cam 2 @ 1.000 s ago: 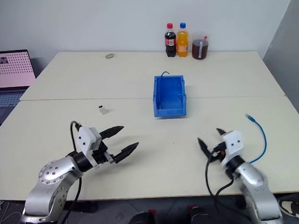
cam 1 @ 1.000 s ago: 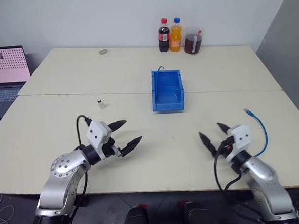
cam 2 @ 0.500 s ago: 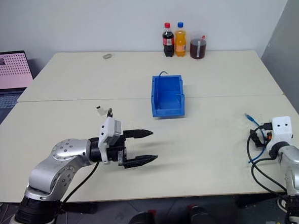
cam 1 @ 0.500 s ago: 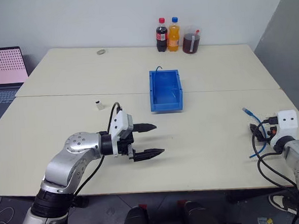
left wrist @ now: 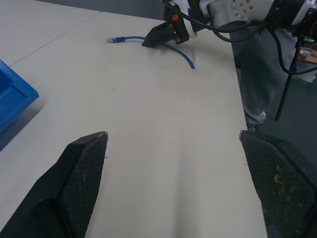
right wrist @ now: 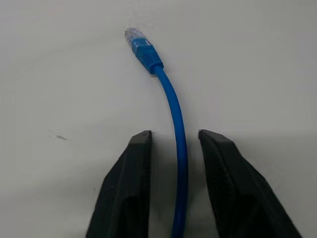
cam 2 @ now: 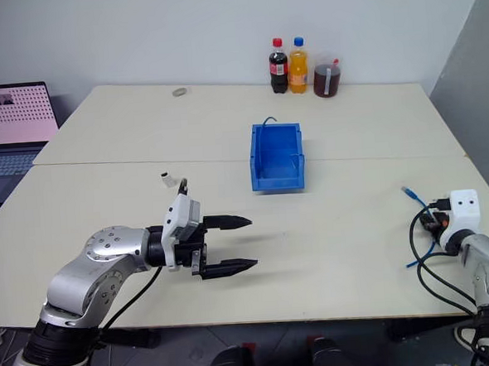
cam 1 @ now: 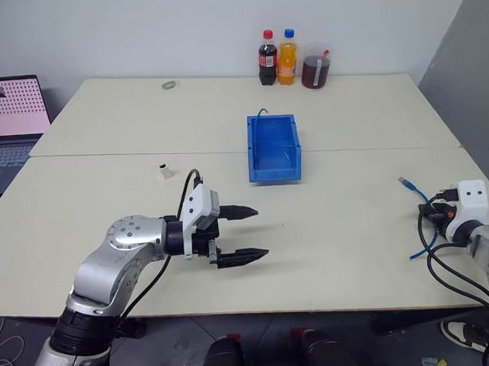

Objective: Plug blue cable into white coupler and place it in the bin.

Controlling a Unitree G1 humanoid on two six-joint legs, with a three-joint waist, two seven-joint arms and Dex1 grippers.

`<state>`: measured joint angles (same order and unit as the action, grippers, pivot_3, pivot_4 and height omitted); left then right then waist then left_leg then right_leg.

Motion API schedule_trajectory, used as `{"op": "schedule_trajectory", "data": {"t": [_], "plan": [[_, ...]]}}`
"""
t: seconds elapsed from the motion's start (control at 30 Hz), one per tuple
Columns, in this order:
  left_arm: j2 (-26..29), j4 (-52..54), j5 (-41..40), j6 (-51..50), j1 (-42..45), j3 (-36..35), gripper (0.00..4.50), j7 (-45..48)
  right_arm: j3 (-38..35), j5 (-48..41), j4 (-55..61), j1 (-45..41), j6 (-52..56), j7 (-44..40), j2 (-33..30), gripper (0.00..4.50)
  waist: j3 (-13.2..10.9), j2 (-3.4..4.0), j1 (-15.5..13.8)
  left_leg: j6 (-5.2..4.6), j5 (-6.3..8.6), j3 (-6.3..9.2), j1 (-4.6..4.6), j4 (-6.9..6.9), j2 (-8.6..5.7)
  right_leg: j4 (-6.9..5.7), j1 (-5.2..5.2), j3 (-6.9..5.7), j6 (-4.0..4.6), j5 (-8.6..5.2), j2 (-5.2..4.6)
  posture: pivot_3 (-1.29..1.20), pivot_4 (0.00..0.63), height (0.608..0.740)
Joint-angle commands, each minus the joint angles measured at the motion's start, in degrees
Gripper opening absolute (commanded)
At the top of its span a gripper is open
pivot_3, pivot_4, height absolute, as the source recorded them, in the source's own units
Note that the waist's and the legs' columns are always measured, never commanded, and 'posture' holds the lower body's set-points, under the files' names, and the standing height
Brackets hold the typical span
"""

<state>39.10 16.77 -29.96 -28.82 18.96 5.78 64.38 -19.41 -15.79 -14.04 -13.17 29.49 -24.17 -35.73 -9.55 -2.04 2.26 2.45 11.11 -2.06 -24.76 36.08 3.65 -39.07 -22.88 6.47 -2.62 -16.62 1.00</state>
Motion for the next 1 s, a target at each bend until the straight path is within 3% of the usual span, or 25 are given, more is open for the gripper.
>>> {"op": "schedule_trajectory", "data": {"t": [0.03,0.1,0.27,0.43,0.57,0.7,0.87,1.0], "plan": [[0.38,0.38,0.54,1.27,0.73,-0.35,4.5,0.32,-0.65,-1.54,-0.88,-1.32,-0.58,-4.34,-2.08,0.45,0.0,0.0,0.0,0.0,0.0,0.02,0.0,0.0,0.0,0.0,0.01,-0.02,0.0,0.0,0.0,0.0,0.15,0.74],[0.83,0.05,1.02,1.69,0.29,-0.49,4.5,0.45,0.65,-2.08,0.83,-1.87,-1.22,-8.64,-3.87,0.04,-0.02,0.03,0.02,0.0,0.0,0.03,0.0,0.01,0.0,0.0,0.03,-0.03,0.0,0.0,0.0,0.0,0.15,0.74],[2.52,-1.42,1.36,1.88,-2.4,-2.47,4.5,0.38,6.02,-3.35,9.05,-2.76,-2.04,-20.37,-8.53,0.04,-0.06,0.19,0.39,0.0,0.0,0.05,0.01,-0.01,0.01,0.0,0.0,-0.03,0.01,-0.01,0.02,0.0,0.15,0.74],[7.73,-7.13,3.23,4.78,-9.75,-7.28,4.5,2.04,18.89,-1.64,22.6,-5.76,-5.96,-31.5,-10.12,0.04,-0.08,0.23,1.48,-0.01,0.0,0.2,0.02,-0.05,0.06,-0.03,-0.03,-0.13,0.08,-0.05,0.08,0.0,0.15,0.74],[10.4,-12.7,4.69,7.83,-13.77,-10.95,4.5,2.26,32.0,5.08,21.82,-13.26,-12.37,-32.79,-2.42,0.04,-0.12,0.21,2.28,-0.01,0.01,0.28,0.02,-0.07,0.11,-0.06,-0.08,-0.29,0.14,-0.09,0.08,0.0,0.15,0.74],[11.01,-13.86,3.15,7.46,-16.91,-14.42,4.5,2.38,42.22,12.48,11.69,-21.18,-20.33,-32.59,7.42,0.04,-0.15,0.11,1.94,0.0,-0.01,0.34,-0.1,-0.02,0.05,-0.28,-0.18,-0.58,0.3,-0.18,-0.09,0.0,0.15,0.74],[10.84,-12.47,2.66,6.76,-19.98,-16.72,4.5,1.54,48.01,19.01,-1.71,-27.35,-29.52,-31.64,14.5,0.04,-0.17,0.02,0.52,0.02,-0.01,0.33,-0.14,-0.01,0.05,-0.53,-0.31,-0.72,0.49,-0.27,-0.15,0.0,0.15,0.74],[10.43,-11.47,2.32,6.29,-20.65,-17.17,4.5,0.75,48.67,20.77,-7.53,-28.42,-32.25,-32.01,16.89,0.04,-0.16,0.0,0.09,0.03,-0.01,0.39,-0.11,-0.01,0.05,-0.78,-0.32,-0.8,0.67,-0.38,-0.14,0.0,0.15,0.74]]}}
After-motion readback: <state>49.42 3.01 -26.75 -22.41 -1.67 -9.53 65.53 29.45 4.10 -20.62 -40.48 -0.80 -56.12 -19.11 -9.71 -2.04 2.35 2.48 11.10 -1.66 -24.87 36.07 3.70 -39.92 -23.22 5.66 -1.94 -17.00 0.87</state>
